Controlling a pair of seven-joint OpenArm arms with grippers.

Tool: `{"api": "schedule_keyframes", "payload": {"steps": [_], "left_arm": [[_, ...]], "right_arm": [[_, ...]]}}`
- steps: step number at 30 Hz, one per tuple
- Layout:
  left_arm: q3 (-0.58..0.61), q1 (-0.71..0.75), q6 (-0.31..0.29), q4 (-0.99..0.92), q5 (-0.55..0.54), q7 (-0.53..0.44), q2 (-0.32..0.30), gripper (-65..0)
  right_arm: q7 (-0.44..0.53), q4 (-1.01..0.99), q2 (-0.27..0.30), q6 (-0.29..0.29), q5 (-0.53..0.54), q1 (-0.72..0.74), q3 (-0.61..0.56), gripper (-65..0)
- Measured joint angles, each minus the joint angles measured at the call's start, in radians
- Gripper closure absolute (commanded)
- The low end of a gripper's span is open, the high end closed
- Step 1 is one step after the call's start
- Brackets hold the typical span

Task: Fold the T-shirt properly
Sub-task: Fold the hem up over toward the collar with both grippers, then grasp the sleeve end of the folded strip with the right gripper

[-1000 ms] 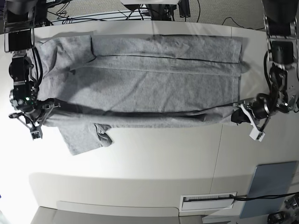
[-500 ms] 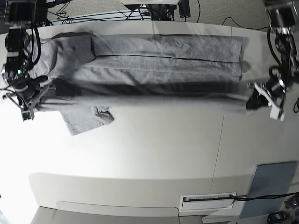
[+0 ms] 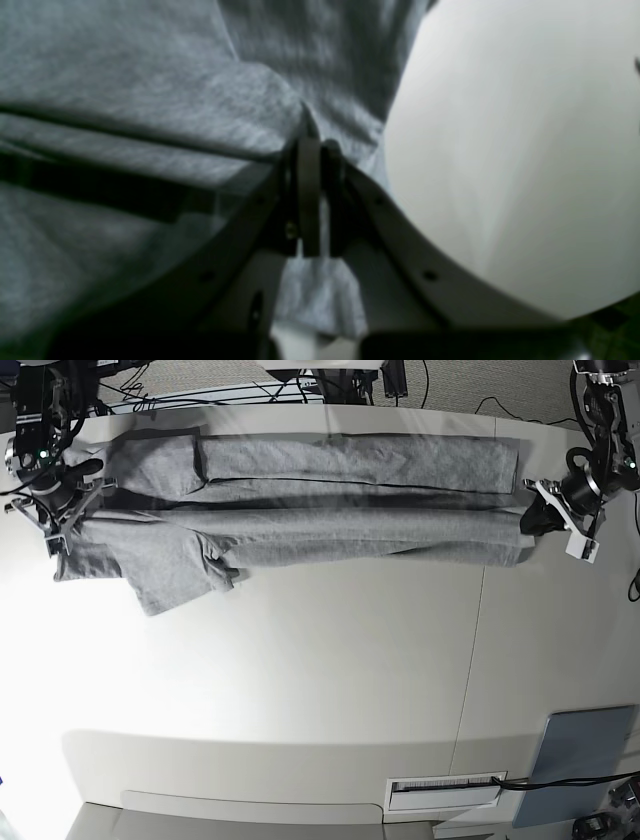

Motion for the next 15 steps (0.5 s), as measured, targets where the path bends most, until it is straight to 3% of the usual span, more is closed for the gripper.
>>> {"api": "schedule_keyframes", "payload": {"steps": [6,12,13,15], "left_arm": [[0.000,0.022,0.000,0.000,0.006,0.000,0.000,0.0],[0.000,0.028,0.000,0.000,0.036,0.009,0.000,0.0],[0.000,0.028,-0.001,0.000,0.036,0.009,0.000,-2.2],[0.000,0.028,-0.001,0.000,0.036,0.012,0.000,-14.7]], "right_arm": [[0.018,0.000,-0.040,0.000,-0.007,-0.022,0.006,0.0],[-0.006,0.000,-0.042,0.005,-0.032,-0.022,0.006,-0.9],[-0.006,0.000,-0.042,0.009,-0.044,-0.021,0.006,-5.6],[-0.006,0.000,-0.041,0.039,-0.047,-0.021,0.006,-15.4]]}}
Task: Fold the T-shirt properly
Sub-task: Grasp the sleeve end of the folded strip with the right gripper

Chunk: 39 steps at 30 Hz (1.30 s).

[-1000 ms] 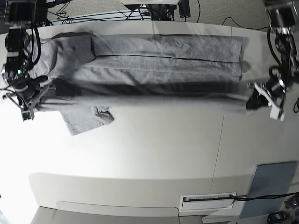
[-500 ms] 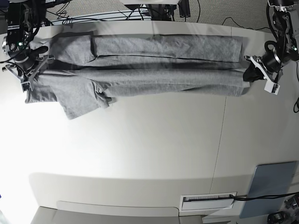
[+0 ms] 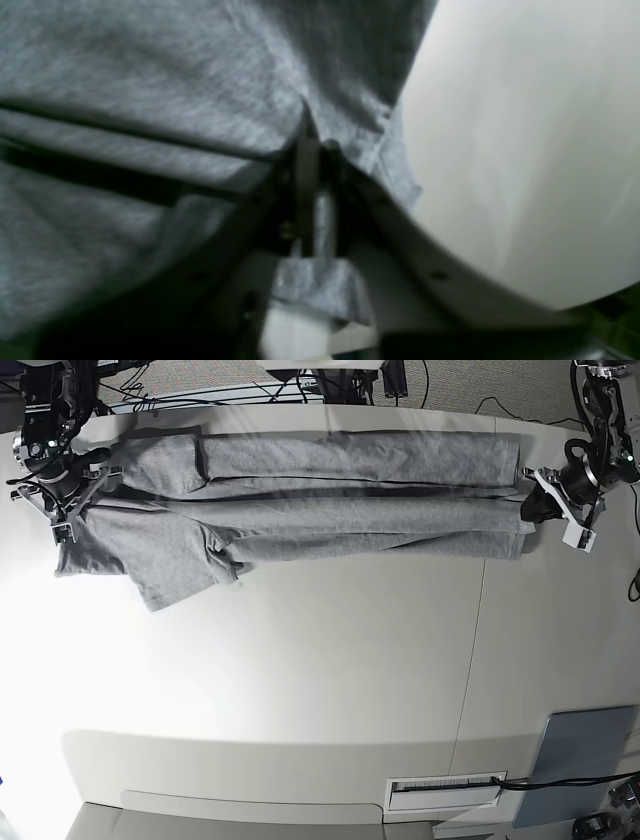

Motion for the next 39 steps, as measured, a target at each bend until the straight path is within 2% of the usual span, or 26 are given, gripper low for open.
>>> {"api": "schedule_keyframes", "payload": {"steps": [2,3,5,10,12,15,18,21,26,32,38,39], "left_arm": [[0.000,0.000,0.000,0.000,0.005,0.004,0.000,-27.7],[0.000,0.000,0.000,0.000,0.004,0.004,0.000,-33.0],[0.000,0.000,0.000,0.000,0.004,0.006,0.000,-37.6],[0.000,0.000,0.000,0.000,-0.001,0.006,0.000,-37.6],[0.000,0.000,-0.004,0.000,-0.014,0.007,0.000,-37.6],[0.000,0.000,-0.074,0.000,-0.045,0.007,0.002,-37.6],[-0.001,-0.003,-0.074,0.000,-0.042,0.003,0.014,-37.6],[-0.002,-0.002,-0.087,0.000,-0.041,-0.001,0.032,-37.6],[-0.002,-0.002,-0.090,0.000,-0.042,-0.005,0.043,-37.5],[-0.002,-0.002,-0.090,0.000,-0.039,-0.005,0.044,-37.6],[-0.002,-0.002,-0.090,0.000,-0.038,-0.005,0.044,-37.5],[-0.002,-0.002,-0.090,0.000,-0.040,-0.005,0.044,-37.5]], "right_arm": [[-0.003,0.000,0.000,0.032,-0.003,0.000,0.001,-22.4],[-0.003,0.000,0.000,0.047,-0.003,0.000,0.001,-23.7],[0.000,0.000,0.000,0.048,0.006,0.003,0.001,-23.7],[-0.019,0.000,-0.001,0.052,0.120,0.083,0.003,-23.7],[-0.021,0.000,-0.001,0.051,0.132,0.139,0.003,-23.7],[-0.020,-0.001,-0.012,0.049,0.130,0.234,0.005,-23.7],[-0.039,-0.029,-0.048,0.048,0.130,0.340,-0.003,-23.7],[-0.050,-0.115,-0.077,0.048,0.127,0.440,-0.057,-23.7],[-0.090,-0.330,-0.104,0.046,0.082,0.607,-0.212,-23.7],[-0.115,-0.566,-0.105,0.025,0.083,0.758,-0.375,-23.7],[-0.113,-0.667,-0.120,0.023,0.085,0.804,-0.407,-23.3],[-0.112,-0.671,-0.122,0.023,0.085,0.803,-0.407,-21.2]]}}
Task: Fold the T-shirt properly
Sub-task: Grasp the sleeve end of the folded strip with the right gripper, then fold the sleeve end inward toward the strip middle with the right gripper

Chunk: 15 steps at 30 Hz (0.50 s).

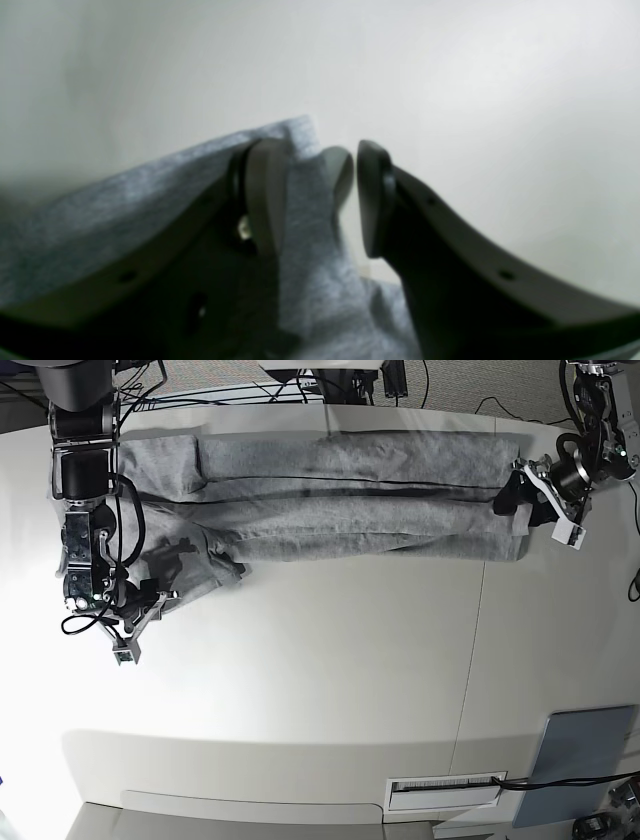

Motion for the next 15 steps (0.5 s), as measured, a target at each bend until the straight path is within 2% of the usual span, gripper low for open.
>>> {"api": "schedule_keyframes", "payload": {"steps": [4,5,10,15], "left_arm": [[0.000,0.000,0.000,0.000,0.001,0.000,0.000,-37.5],[0.000,0.000,0.000,0.000,0.002,0.000,0.000,-37.5],[0.000,0.000,0.000,0.000,0.003,0.000,0.000,-37.5],[0.000,0.002,0.000,0.000,0.019,0.000,0.007,-37.5]], "right_arm": [[-0.025,0.000,-0.003,0.026,0.024,0.001,0.000,-2.6],[-0.033,0.000,-0.003,0.031,0.024,0.001,0.000,0.0],[-0.069,0.055,0.006,0.037,0.005,-0.011,-0.003,0.0],[-0.149,0.370,0.064,-0.001,-0.037,-0.100,-0.006,0.0]]}}
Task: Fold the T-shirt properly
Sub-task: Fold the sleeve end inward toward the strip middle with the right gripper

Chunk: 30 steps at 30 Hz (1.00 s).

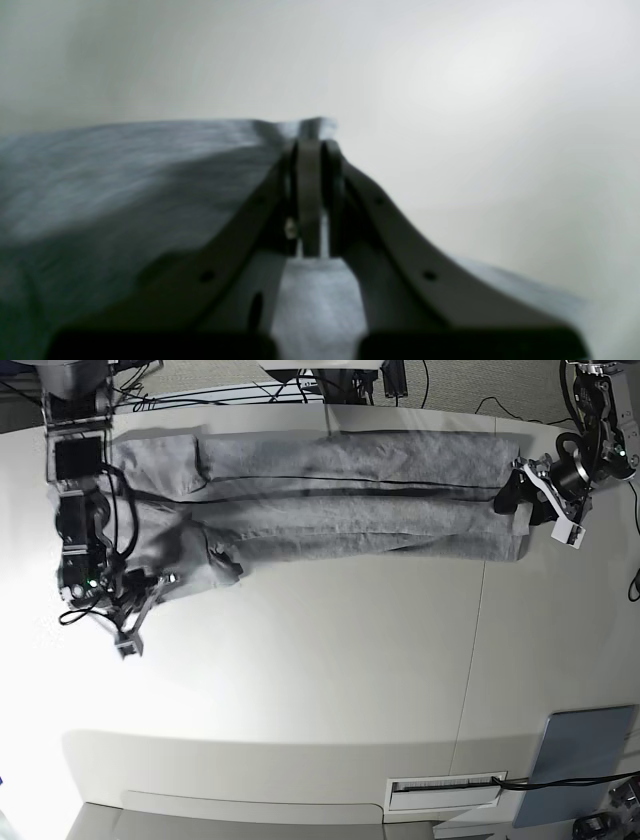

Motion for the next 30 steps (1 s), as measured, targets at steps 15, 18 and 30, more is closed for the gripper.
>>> {"api": "schedule_keyframes", "payload": {"steps": [15,18,30], "left_arm": [[0.000,0.000,0.000,0.000,0.000,-0.005,0.007,-37.5],[0.000,0.000,0.000,0.000,0.000,-0.004,0.007,-37.5],[0.000,-0.001,0.000,0.000,-0.001,-0.004,0.007,-37.6]], "right_arm": [[-0.039,0.730,0.004,-0.026,-0.122,-0.612,0.001,0.0],[-0.033,0.774,0.007,-0.027,-0.123,-0.690,0.000,0.0],[-0.047,0.790,0.005,-0.002,-0.026,-0.758,0.002,0.0]]}}
